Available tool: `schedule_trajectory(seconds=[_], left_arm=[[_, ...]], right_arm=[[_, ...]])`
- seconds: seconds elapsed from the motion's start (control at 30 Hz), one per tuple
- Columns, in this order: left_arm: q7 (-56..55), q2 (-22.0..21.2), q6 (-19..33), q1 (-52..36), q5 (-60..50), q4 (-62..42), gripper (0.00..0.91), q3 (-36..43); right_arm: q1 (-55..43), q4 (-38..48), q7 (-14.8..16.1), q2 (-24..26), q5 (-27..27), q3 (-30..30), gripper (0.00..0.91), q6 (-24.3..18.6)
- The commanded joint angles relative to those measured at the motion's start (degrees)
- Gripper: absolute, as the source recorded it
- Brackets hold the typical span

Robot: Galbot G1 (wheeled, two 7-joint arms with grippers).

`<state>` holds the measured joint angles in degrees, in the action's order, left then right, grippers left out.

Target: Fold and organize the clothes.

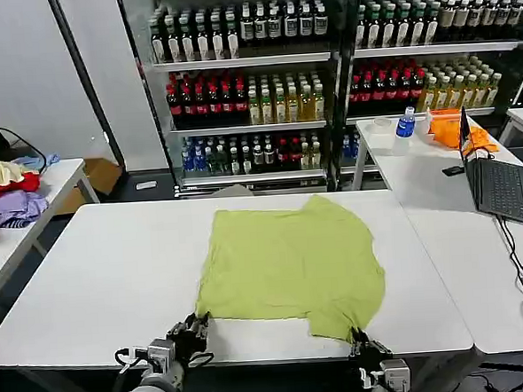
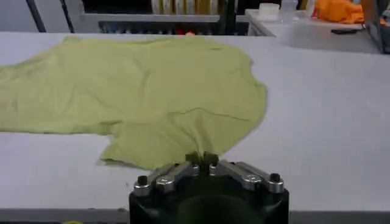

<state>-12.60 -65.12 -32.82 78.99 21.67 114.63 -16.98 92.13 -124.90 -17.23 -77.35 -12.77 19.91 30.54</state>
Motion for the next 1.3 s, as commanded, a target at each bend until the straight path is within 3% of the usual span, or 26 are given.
schedule_trajectory(seconds=[0.03, 0.37, 0.6, 0.83, 1.3], left_arm=[[0.14, 0.57, -0.21, 4.23, 0.76, 7.63, 0.071, -1.30], [0.11, 1.25, -0.17, 11.66, 1.03, 17.88, 0.071, -4.59], [0.18, 2.30, -0.13, 11.94, 1.10, 20.13, 0.081, -6.05], [0.51, 4.44, 0.25, 7.41, 2.36, 16.33, 0.081, -5.33], [0.50, 4.50, 0.91, -9.94, 3.32, 0.64, 0.081, 1.77]], right_arm=[[1.14, -2.55, 0.12, -0.11, 0.07, 0.04, 0.000, -0.29], [4.48, -8.60, 1.01, 0.69, 0.64, 3.04, 0.000, -0.72], [4.50, -10.78, 2.02, 2.07, 1.68, 5.68, 0.000, -1.85], [-0.56, -7.13, 2.68, 4.23, 0.94, 6.64, 0.000, -3.12], [-20.24, 6.30, 2.93, 9.78, -0.62, 0.63, 0.000, -5.16]])
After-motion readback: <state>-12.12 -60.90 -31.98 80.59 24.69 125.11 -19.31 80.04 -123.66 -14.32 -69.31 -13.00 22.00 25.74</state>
